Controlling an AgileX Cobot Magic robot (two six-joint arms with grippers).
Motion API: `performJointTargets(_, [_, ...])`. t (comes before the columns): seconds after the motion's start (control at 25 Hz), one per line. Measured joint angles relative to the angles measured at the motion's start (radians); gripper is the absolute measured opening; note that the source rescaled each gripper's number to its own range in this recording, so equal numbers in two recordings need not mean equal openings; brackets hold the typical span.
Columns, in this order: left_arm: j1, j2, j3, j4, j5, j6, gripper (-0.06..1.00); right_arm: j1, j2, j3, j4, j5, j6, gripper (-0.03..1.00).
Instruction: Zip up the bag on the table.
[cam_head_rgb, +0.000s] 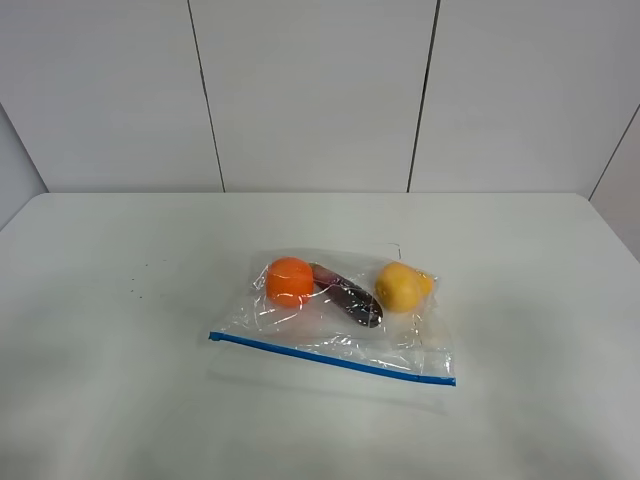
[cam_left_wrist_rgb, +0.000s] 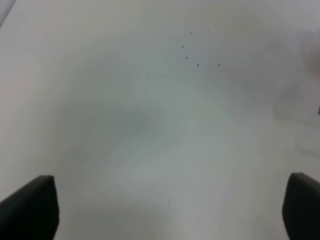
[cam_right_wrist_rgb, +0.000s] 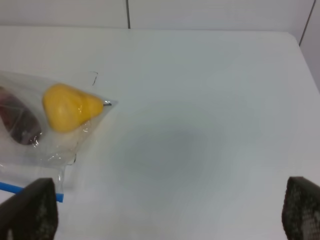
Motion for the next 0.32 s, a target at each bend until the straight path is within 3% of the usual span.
performJointTargets(0.32, [0.0, 0.0, 0.0, 0.0, 0.0, 0.0, 1.0, 0.0, 0.0, 0.0, 0.001, 0.0, 0.001, 1.0])
